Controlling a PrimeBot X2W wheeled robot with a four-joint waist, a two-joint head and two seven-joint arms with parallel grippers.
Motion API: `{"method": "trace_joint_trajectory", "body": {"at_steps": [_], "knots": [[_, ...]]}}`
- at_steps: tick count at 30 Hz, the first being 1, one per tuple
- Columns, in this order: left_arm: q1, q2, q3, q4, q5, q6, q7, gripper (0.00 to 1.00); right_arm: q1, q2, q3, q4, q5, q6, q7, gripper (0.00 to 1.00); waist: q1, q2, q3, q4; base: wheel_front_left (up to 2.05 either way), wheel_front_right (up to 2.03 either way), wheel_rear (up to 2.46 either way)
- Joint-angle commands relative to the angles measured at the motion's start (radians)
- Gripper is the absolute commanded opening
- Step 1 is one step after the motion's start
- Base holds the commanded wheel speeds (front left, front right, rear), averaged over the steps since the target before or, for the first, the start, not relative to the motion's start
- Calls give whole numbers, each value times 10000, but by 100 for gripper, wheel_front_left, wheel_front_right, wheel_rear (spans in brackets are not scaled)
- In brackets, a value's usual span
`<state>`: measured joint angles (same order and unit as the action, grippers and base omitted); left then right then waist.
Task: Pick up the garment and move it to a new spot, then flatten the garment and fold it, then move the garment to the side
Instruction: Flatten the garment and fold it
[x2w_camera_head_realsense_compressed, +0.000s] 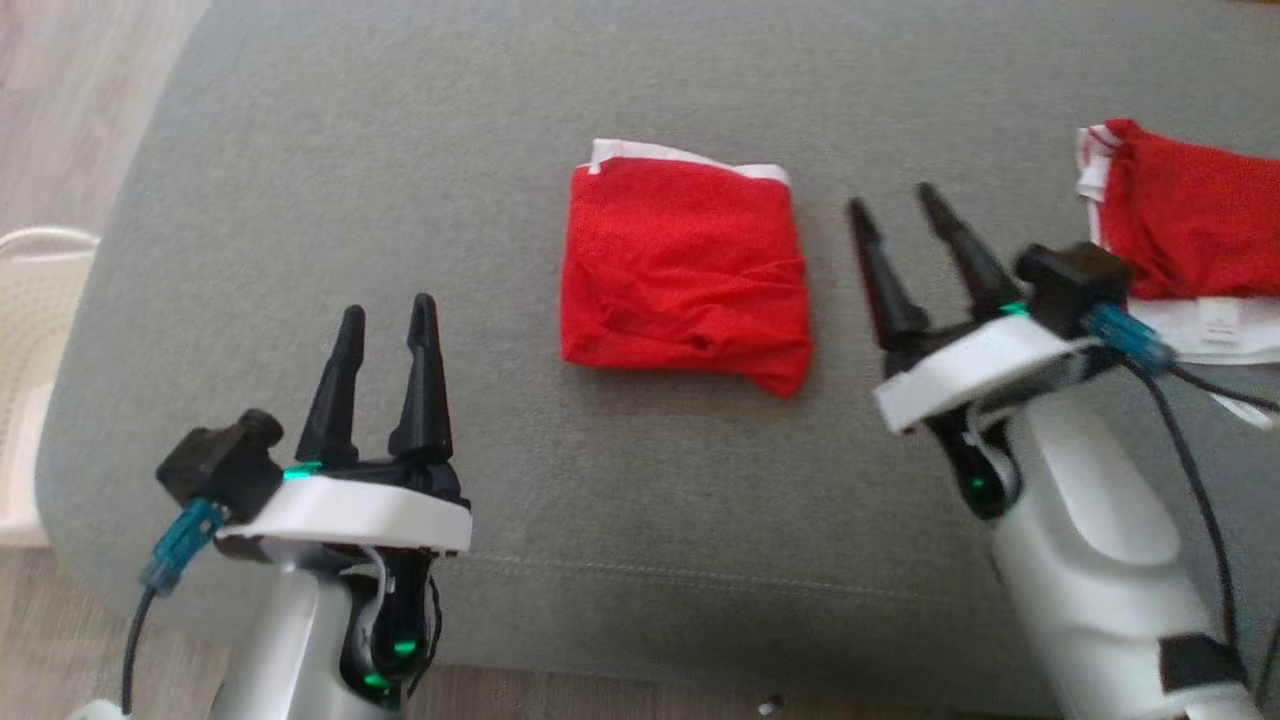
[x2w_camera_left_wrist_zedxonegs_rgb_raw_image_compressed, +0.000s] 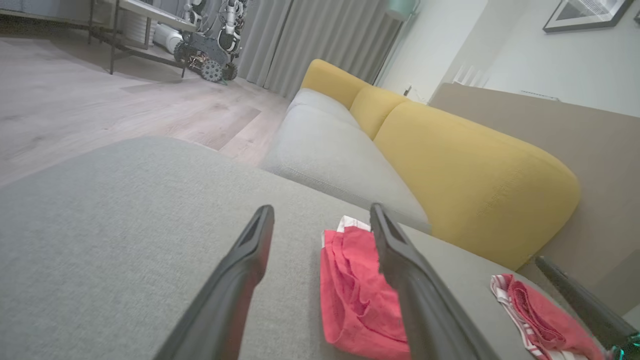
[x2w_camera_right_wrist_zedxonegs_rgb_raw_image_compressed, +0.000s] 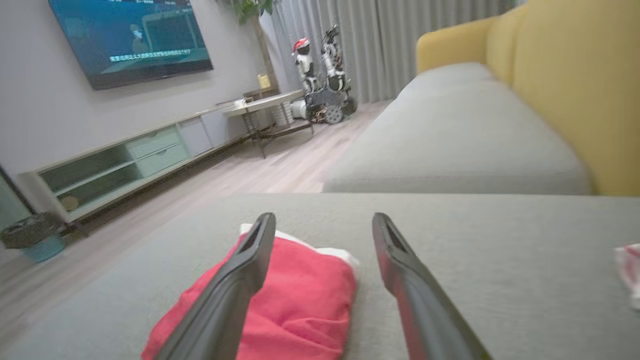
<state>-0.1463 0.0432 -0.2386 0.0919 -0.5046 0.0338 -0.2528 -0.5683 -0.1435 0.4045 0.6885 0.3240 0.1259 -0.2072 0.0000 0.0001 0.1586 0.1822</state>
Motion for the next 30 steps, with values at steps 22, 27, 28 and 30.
{"method": "trace_joint_trajectory", "body": {"at_steps": [22,27,28,30], "knots": [[120,70,144,-729,1090,-36,-90,100,3238,928,-3286,-4339,-3690,48,-531,100,0,-1,122,-768,0,0,0],[-25,70,82,-774,1072,-41,-90,100,3084,930,-3289,-4450,-3734,48,-507,7,0,-1,351,-459,0,0,0],[-51,70,87,-784,1059,-36,-90,100,3019,931,-3199,-4432,-3774,48,-483,0,0,-1,408,-398,0,0,0],[-87,70,83,-776,1039,-41,-90,100,2842,931,-2989,-4336,-3955,48,-427,0,0,-1,533,-259,0,0,0]]}}
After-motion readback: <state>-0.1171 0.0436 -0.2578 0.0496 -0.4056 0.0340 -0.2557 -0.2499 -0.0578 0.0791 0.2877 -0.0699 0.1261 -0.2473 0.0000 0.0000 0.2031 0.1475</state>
